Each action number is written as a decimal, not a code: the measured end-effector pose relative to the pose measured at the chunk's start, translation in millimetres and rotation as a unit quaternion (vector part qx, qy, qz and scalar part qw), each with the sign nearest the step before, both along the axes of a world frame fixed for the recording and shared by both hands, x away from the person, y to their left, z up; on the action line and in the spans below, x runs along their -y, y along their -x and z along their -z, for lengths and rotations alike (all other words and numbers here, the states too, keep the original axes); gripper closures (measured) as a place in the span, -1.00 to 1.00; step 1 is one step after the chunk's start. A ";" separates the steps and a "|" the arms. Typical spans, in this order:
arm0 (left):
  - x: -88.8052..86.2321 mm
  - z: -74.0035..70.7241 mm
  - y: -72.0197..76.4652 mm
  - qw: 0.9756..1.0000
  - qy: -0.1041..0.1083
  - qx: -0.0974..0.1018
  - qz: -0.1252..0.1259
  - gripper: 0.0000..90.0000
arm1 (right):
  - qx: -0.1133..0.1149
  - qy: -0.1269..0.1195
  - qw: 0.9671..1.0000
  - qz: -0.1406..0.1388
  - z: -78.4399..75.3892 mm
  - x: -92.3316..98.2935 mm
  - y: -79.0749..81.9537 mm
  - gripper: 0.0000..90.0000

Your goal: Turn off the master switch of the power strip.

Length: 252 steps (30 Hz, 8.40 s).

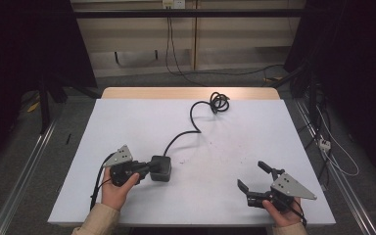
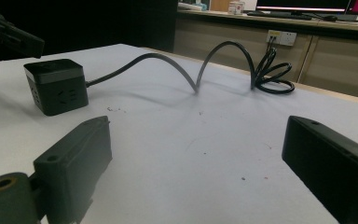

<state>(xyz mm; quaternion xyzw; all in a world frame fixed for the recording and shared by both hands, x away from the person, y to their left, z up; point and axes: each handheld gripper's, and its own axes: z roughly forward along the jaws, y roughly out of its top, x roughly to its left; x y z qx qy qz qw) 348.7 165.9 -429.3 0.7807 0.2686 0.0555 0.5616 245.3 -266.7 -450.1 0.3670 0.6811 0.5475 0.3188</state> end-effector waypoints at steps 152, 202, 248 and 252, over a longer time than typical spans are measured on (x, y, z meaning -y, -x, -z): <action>12.4 -3.8 4.4 0.996 -0.087 0.024 -0.019 1.00 | 0.000 0.000 1.000 0.000 0.4 -0.3 0.7 -0.82; 9.2 -1.4 3.7 0.999 -0.043 0.005 -0.018 0.99 | 0.000 0.001 1.000 0.000 0.6 -0.5 0.3 -0.82; 0.0 -8.8 2.7 0.999 -0.031 -0.021 -0.034 -0.42 | -0.001 0.001 1.000 0.000 0.3 0.5 -0.2 -0.82; 0.4 -8.8 3.1 0.999 -0.031 -0.026 -0.031 -0.53 | 0.000 0.001 1.000 -0.001 0.2 0.4 -0.2 -0.82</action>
